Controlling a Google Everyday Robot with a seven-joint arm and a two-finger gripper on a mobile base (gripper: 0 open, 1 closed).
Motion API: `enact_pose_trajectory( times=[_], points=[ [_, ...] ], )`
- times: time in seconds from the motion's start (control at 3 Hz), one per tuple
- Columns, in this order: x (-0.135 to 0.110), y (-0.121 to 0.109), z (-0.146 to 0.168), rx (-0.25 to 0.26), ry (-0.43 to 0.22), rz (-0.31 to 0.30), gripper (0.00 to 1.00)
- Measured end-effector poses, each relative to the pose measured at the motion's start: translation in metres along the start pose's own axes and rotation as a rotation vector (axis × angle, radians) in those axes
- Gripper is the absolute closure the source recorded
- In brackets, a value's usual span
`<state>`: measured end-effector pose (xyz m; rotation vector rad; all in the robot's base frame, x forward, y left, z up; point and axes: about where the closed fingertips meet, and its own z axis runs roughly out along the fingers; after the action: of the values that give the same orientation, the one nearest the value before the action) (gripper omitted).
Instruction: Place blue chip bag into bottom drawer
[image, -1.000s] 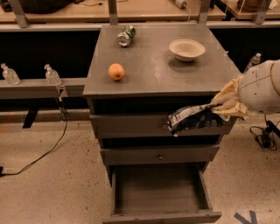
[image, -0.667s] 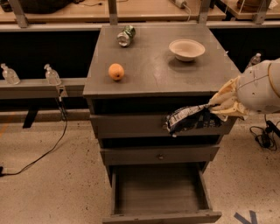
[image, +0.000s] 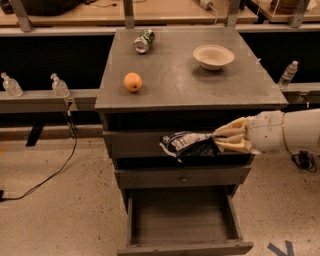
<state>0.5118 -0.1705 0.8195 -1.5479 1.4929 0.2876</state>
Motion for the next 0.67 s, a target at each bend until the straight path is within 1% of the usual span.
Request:
enact_pose_trajectory(
  times=[0.33,0.67],
  points=[
    [0.028,0.023,0.053,-0.038,-0.210,0.124,1.00],
    [0.075,0.060,0.099,-0.113,-0.295,0.280,1.00]
  ],
)
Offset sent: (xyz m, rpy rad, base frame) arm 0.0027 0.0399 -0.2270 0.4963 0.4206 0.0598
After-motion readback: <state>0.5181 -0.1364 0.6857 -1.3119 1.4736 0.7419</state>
